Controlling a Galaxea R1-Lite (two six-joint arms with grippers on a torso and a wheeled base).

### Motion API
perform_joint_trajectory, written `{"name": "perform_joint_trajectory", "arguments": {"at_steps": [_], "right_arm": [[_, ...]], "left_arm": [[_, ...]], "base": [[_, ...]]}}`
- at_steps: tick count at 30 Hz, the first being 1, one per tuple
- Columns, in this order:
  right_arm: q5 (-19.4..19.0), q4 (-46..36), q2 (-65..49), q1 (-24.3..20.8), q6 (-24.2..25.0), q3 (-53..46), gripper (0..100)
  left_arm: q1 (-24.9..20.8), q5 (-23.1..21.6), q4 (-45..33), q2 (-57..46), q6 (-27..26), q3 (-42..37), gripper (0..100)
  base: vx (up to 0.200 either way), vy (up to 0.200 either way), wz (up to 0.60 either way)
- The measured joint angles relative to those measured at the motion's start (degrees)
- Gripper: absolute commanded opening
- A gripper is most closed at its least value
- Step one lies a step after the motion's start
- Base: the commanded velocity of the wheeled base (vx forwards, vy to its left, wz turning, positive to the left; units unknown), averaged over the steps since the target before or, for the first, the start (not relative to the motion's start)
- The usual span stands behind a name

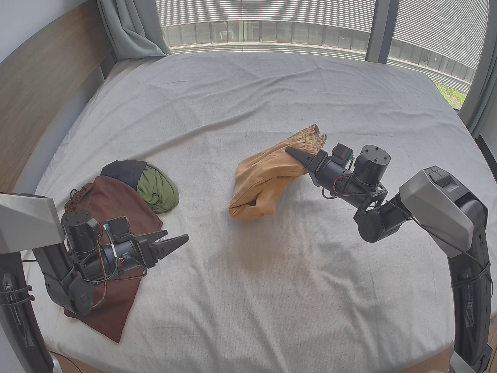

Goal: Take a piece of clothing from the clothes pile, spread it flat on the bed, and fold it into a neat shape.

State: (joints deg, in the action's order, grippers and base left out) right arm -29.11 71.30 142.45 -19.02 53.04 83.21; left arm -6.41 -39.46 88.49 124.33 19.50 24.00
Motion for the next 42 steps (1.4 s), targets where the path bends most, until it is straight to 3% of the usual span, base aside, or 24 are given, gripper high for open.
{"name": "perform_joint_trajectory", "arguments": {"at_steps": [21, 31, 37, 42], "right_arm": [[-2.0, -7.2, 1.6, 1.1, 4.1, 15.7, 0], [-2.4, -9.8, 9.6, 1.9, 4.8, 25.1, 0], [-2.4, -8.1, 13.8, 2.4, 4.7, 22.3, 0], [-2.3, -3.2, 14.9, 2.9, 4.5, 14.5, 0]], "left_arm": [[0.2, 0.0, 0.0, 0.2, 0.0, -0.1, 100], [0.2, -0.2, 0.0, 0.2, -0.2, -0.4, 100], [0.3, -0.8, 0.0, 0.3, -0.3, -0.6, 100], [0.3, -0.9, 0.1, 0.2, -0.4, -0.7, 100]], "base": [[0.0, 0.0, 0.0], [0.0, 0.0, 0.0], [0.0, 0.0, 0.0], [0.0, 0.0, 0.0]]}}
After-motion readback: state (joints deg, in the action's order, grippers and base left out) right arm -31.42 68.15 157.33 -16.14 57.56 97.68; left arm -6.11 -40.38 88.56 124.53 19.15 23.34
